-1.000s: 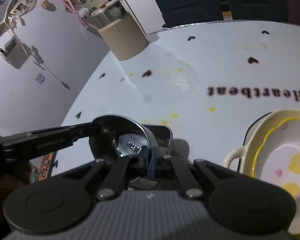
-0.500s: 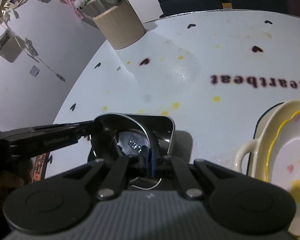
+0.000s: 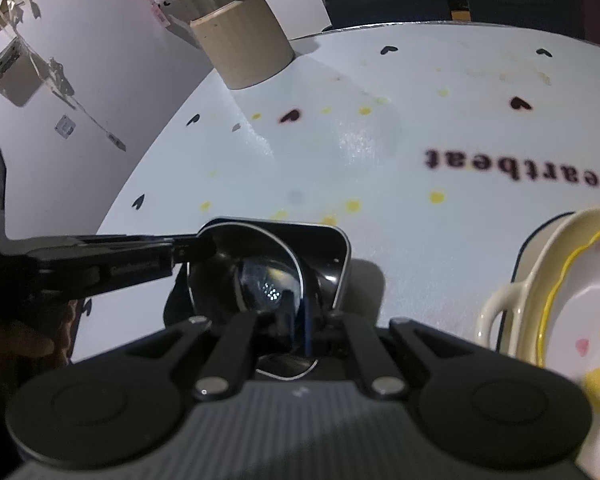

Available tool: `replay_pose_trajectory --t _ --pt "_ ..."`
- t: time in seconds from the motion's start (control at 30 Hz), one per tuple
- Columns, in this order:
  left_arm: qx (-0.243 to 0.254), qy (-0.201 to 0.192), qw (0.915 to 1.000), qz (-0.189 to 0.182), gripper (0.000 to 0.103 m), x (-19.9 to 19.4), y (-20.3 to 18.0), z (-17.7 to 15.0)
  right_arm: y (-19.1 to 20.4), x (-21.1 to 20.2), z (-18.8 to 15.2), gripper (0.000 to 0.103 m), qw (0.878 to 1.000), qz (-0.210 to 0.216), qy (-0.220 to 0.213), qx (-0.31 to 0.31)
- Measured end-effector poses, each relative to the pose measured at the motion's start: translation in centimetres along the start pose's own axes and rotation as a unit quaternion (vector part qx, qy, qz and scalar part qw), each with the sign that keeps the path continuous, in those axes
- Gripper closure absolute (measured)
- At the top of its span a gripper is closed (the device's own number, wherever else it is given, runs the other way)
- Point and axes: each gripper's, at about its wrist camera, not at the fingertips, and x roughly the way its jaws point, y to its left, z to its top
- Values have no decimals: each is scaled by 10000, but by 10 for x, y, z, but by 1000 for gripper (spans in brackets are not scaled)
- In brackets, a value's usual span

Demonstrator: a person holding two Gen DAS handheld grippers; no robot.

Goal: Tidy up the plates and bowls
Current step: 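Lift the oval steel bowl with both tools and lower it into the square steel tray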

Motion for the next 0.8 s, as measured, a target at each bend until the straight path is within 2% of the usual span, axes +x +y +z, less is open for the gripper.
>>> replay_pose_trajectory --t 0.37,0.53,0.8 --pt "64 26 10000 72 95 3 -4 1 4 6 -2 96 9999 -34 51 -124" --pt "52 23 10000 56 92 3 -3 1 8 6 -1 89 9998 -23 94 -200" --pt "-9 -88 10000 -25 90 -1 -2 4 8 4 -1 84 9994 100 239 -225"
